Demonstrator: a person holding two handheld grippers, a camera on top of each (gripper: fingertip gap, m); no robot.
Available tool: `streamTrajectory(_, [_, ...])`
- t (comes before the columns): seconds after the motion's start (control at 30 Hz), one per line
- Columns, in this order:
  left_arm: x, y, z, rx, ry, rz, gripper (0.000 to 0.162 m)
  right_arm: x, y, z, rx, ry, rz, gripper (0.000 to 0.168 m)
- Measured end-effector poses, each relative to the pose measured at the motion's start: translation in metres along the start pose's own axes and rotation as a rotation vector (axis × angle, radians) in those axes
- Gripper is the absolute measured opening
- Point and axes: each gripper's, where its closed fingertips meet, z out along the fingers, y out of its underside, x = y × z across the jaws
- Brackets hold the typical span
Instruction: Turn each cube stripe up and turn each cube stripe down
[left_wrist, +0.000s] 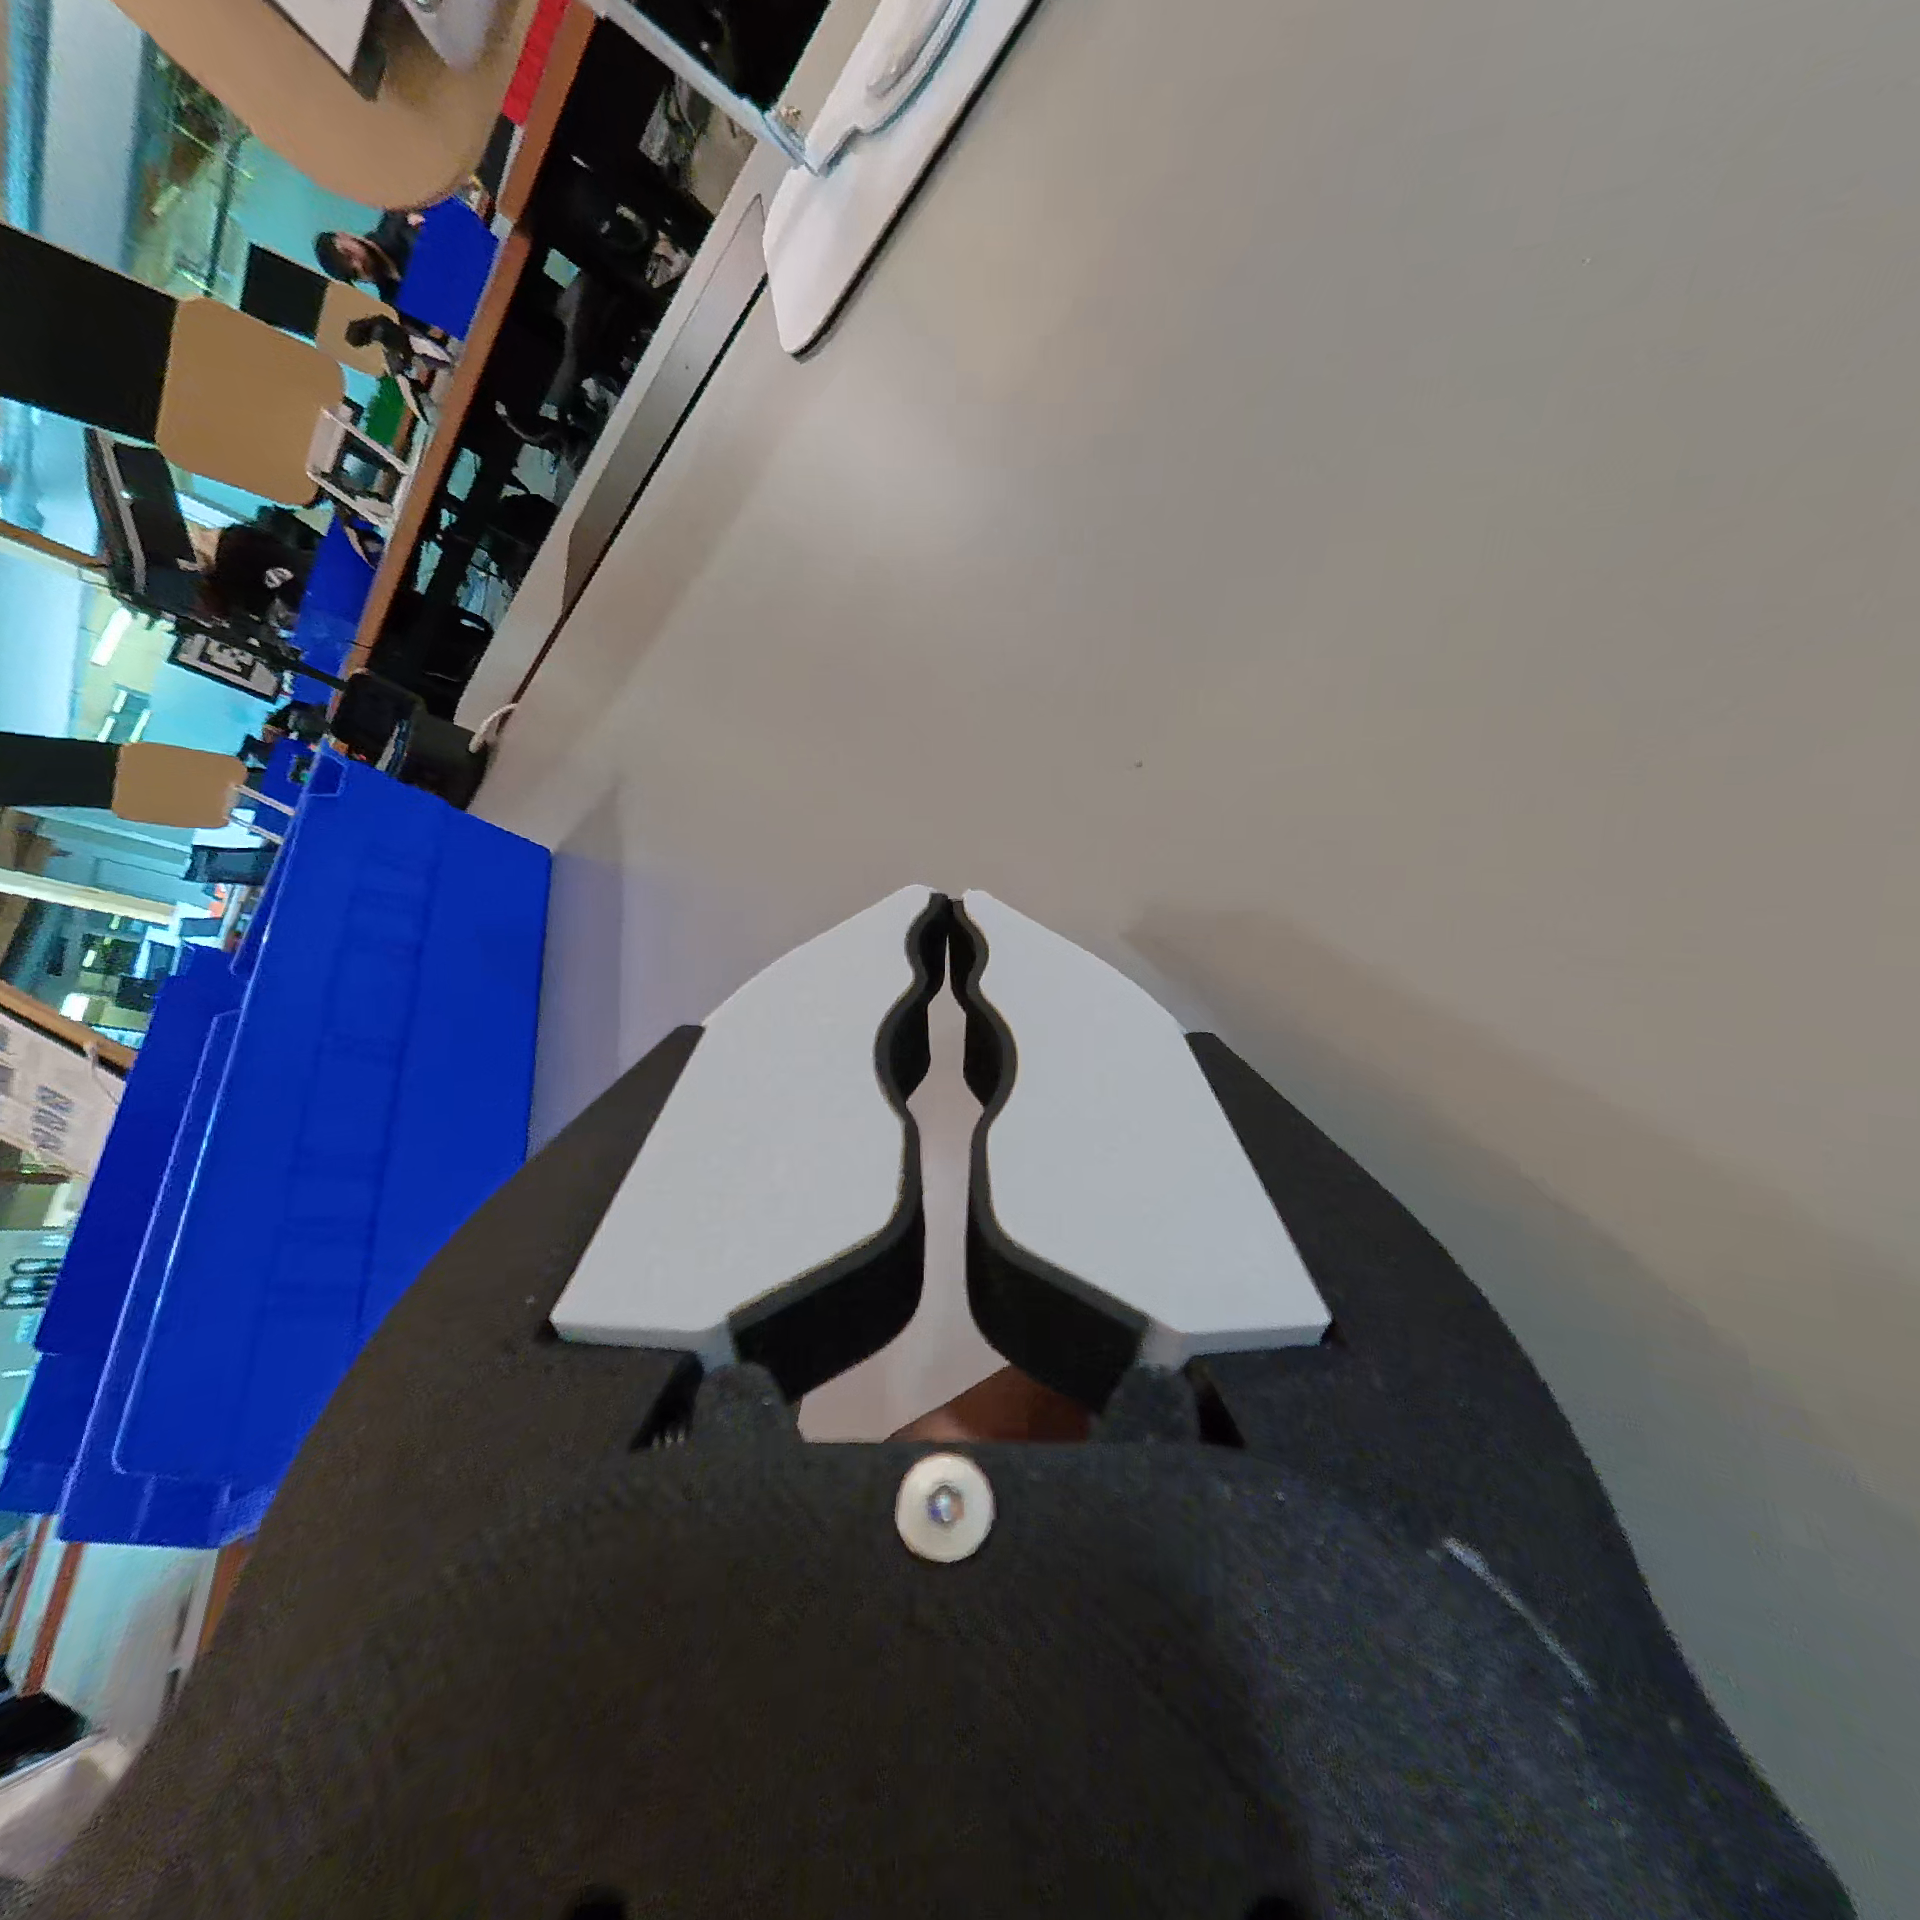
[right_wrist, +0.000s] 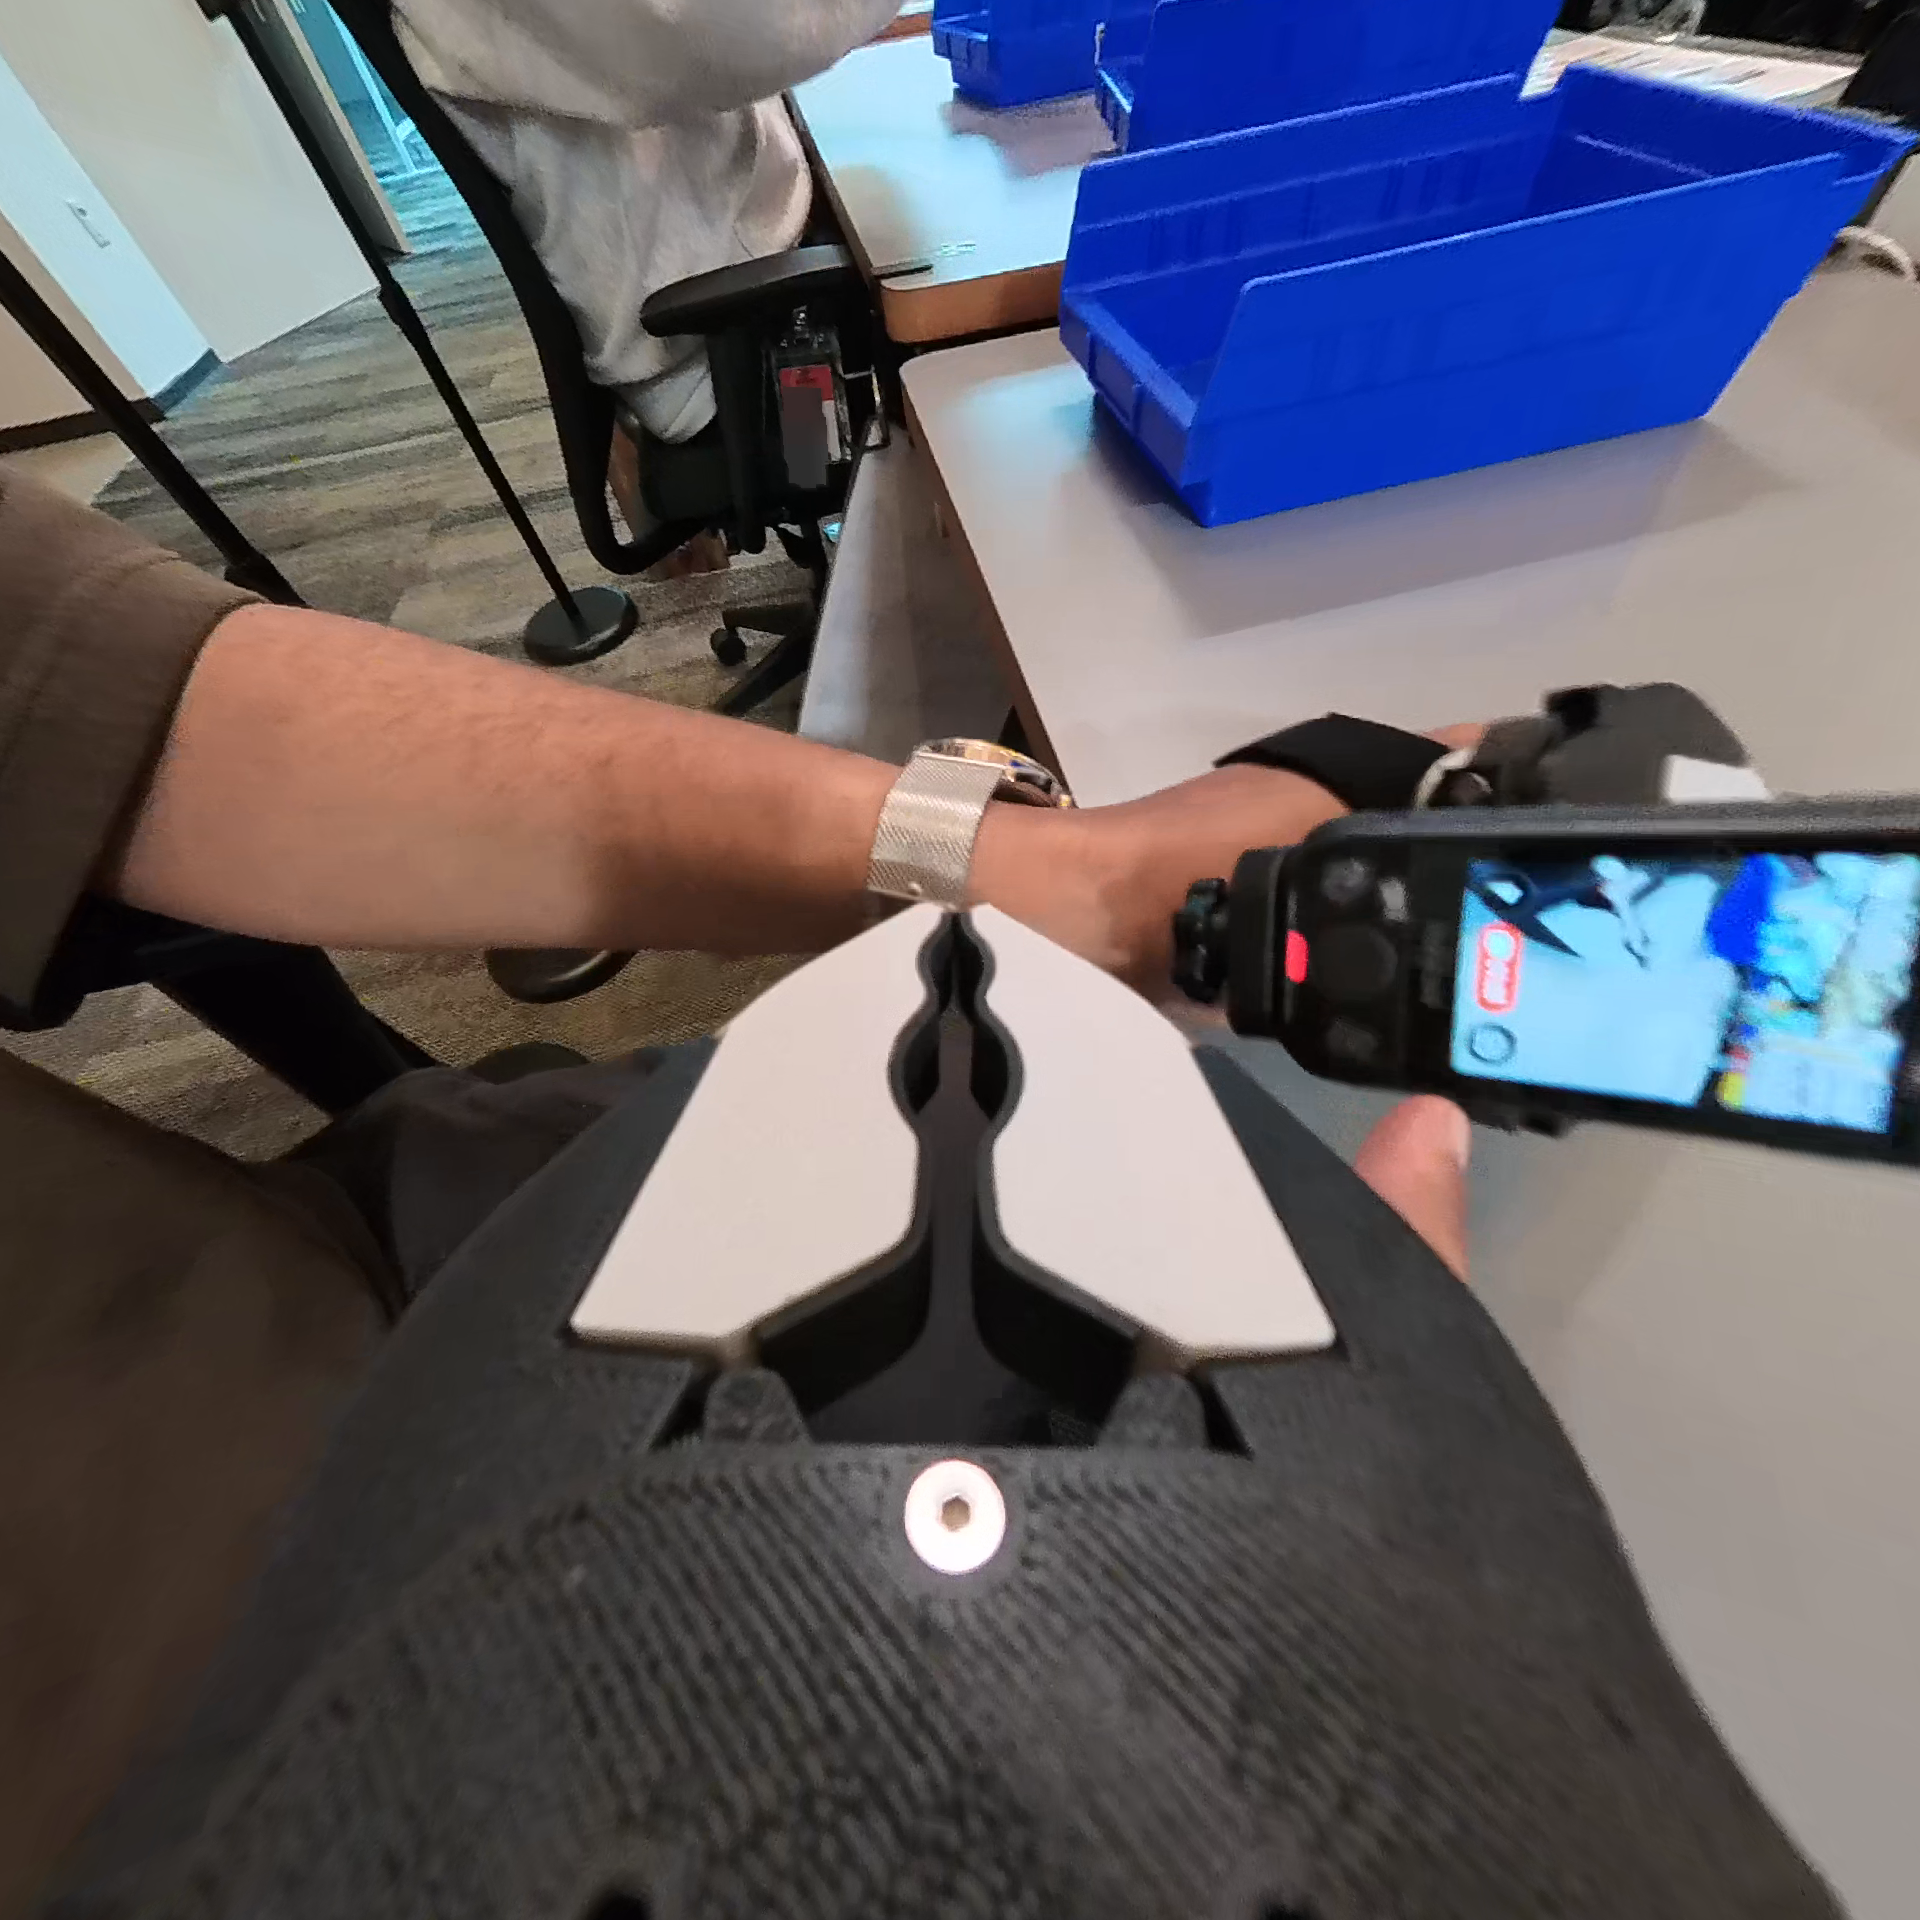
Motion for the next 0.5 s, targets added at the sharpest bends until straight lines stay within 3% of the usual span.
streamTrajectory(0.17, [-0.028,0.01,0.002,-0.007,-0.003,-0.071,0.002,0.014,0.0,-0.015,0.02,0.034,0.024,0.0])
streamTrajectory(0.27, [-0.041,0.016,-0.003,0.036,0.145,-0.16,0.002,0.02,0.0,-0.019,0.03,0.032,0.046,0.0])
streamTrajectory(0.5, [-0.106,0.044,-0.015,0.002,0.301,-0.301,0.002,0.023,0.007,-0.012,0.006,0.0,0.068,0.0])
